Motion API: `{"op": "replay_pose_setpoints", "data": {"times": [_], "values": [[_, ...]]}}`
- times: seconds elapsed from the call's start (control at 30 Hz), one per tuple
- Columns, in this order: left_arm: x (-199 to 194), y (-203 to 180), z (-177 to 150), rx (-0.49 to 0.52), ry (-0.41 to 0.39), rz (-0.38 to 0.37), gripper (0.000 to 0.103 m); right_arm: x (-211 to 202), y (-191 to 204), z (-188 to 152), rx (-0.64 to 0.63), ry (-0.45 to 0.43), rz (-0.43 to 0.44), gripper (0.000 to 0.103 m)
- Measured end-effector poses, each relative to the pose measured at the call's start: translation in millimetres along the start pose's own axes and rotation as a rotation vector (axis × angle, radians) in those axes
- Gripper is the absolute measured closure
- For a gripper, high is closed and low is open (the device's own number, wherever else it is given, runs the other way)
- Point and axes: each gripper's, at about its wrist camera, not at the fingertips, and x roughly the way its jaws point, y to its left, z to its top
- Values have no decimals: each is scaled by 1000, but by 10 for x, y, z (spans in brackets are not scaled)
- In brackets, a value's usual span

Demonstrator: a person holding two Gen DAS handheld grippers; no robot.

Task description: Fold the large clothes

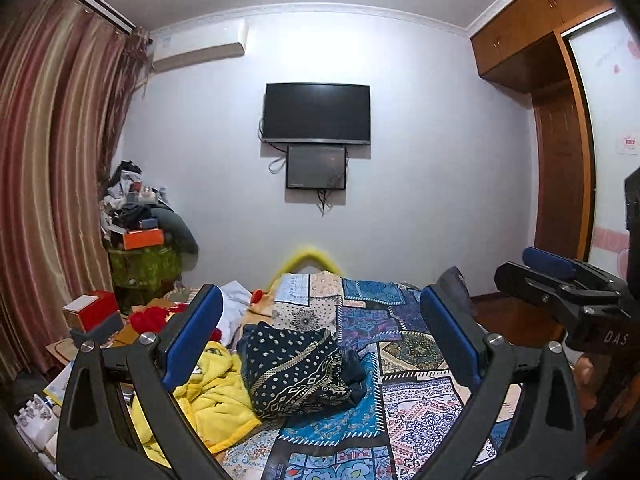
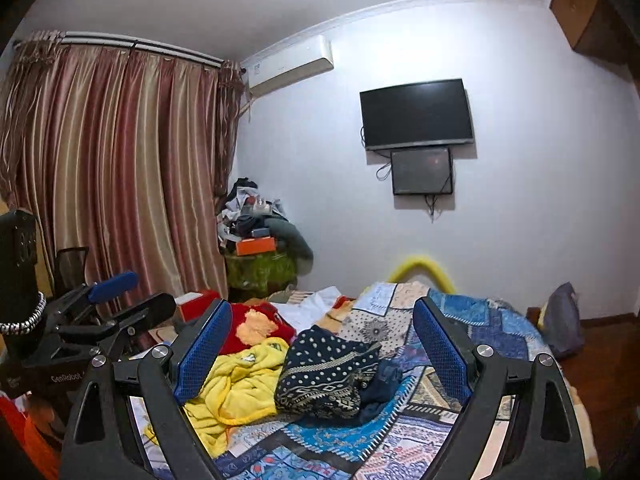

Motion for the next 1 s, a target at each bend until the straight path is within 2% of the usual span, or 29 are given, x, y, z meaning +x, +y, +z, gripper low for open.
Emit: {"op": "replay_pose_setpoints", "data": {"times": [0.07,0.33,0.57,0.67,0.83,0.87,1.0], "values": [[-46,-13,-26,0,-2,8,3,-78,36,-43,-6,-7,-40,13],[-124,26,-101,-17,8,19,3,-213,5,-114,4,19,-77,12],[-135,20,-113,-23,8,16,3,-170,19,-160,-3,32,-93,11],[-110,9,-125,-18,14,12,3,-157,27,-181,-2,38,-98,6],[-91,-3,-147,-17,20,12,2,-143,24,-193,-4,39,-107,4],[-84,-2,-152,-19,21,12,1,-145,26,-189,-4,38,-111,1],[-54,2,-161,-26,33,4,1,-141,19,-181,-11,27,-158,0]]}}
